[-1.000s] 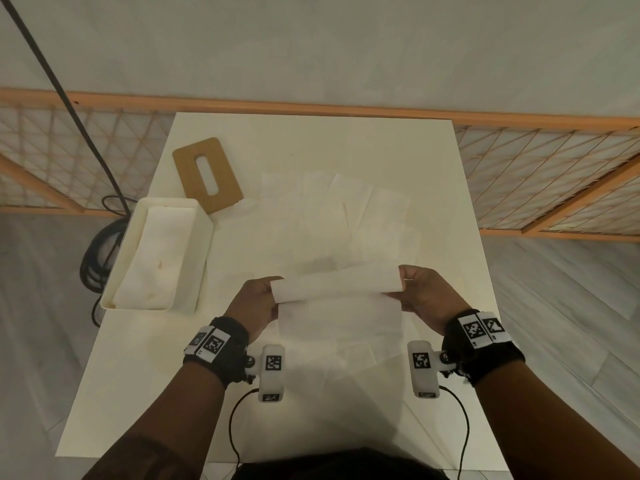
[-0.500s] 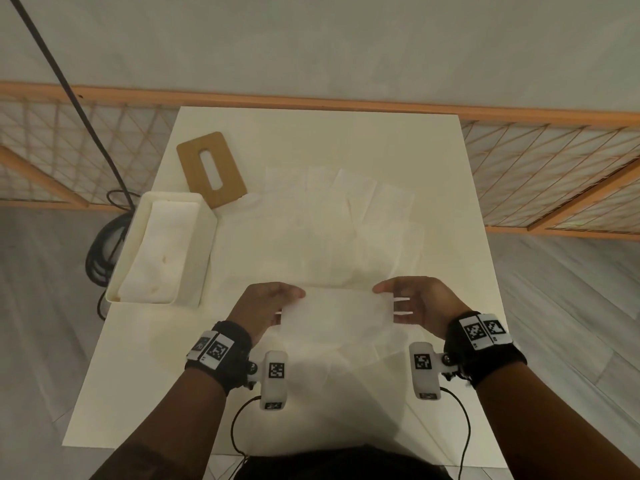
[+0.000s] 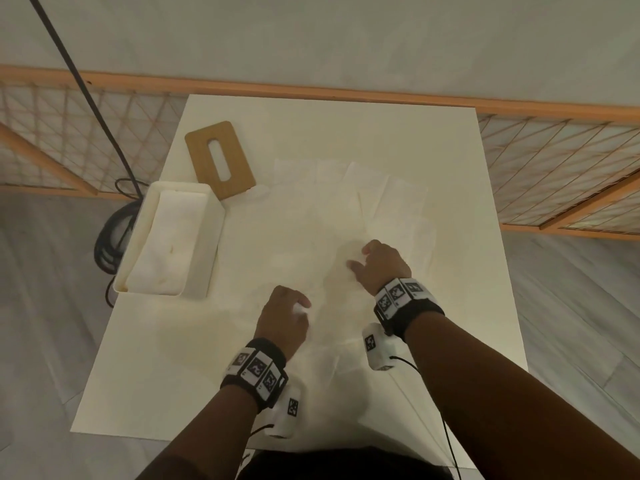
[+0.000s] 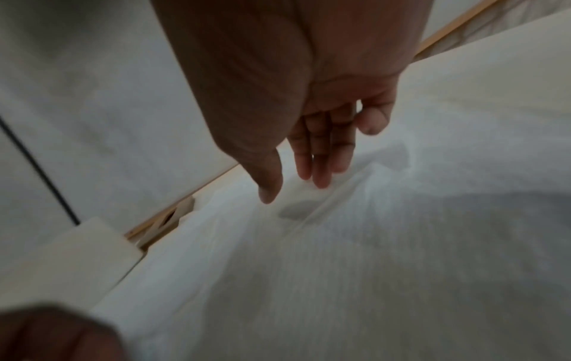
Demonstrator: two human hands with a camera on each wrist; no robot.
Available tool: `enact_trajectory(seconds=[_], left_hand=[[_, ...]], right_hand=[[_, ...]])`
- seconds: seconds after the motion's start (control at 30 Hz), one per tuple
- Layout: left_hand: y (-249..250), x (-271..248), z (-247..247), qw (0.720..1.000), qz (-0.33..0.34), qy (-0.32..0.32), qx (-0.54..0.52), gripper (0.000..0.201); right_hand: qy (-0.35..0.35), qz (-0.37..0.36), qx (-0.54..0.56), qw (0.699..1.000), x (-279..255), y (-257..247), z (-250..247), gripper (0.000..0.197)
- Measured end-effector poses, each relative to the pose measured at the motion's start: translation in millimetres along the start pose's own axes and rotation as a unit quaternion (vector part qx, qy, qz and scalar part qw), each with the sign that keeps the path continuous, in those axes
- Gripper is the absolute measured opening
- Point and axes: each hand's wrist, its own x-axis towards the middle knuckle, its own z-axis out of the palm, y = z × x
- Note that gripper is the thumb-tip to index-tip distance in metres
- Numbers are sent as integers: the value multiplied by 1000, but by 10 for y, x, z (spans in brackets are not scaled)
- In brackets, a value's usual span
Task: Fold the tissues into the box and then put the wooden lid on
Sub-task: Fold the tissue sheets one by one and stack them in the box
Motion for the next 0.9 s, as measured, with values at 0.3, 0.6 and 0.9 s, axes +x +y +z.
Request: enact_trajectory(seconds=[0.3, 0.6, 0.9], left_hand=[[65, 62, 59, 986, -12, -54, 155, 66], [-11, 63, 40, 985, 1, -58, 160, 62], [-70, 122, -51, 990, -3, -80, 117, 58]], right_hand=[[-82, -40, -49, 995, -72, -756, 394, 48], [-32, -27, 139, 989, -57, -654, 253, 25], [-63, -4, 526, 848, -183, -228, -336, 10]])
